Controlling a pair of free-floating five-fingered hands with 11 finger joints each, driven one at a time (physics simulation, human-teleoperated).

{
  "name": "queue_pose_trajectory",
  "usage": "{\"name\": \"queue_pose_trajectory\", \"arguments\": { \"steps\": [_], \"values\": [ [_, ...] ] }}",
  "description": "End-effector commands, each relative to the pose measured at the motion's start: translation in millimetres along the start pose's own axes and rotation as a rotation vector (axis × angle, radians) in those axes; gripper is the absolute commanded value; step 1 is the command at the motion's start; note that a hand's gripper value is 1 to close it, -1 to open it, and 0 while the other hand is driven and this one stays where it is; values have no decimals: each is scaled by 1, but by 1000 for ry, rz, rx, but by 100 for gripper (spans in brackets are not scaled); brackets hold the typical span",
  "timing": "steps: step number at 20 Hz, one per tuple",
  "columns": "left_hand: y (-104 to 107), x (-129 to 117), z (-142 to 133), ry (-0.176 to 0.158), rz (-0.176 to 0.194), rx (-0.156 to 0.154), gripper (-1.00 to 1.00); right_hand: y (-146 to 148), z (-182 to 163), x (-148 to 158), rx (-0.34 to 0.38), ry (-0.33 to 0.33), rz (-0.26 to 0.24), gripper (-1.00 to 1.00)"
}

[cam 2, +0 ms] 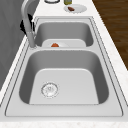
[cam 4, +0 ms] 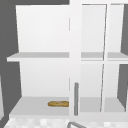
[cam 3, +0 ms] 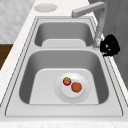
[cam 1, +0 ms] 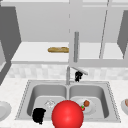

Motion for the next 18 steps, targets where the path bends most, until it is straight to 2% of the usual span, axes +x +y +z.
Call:
{"name": "queue_pose_trajectory", "arguments": {
  "steps": [1, 4, 7, 14, 18],
  "values": [
    [0, 0, 0, 0, 0, 0, 0, -5, -12, 18, 3, 51, -39, 100],
    [0, 0, 0, 0, 0, 0, 0, -6, -10, 16, -13, 63, -23, 100],
    [0, 0, 0, 0, 0, 0, 0, -6, -10, 21, -9, 106, -15, 100],
    [0, 0, 0, 0, 0, 0, 0, -15, -10, 21, 83, 111, 2, 100],
    [0, 0, 0, 0, 0, 0, 0, -18, -10, 21, 111, 115, 12, 100]
  ]
}}
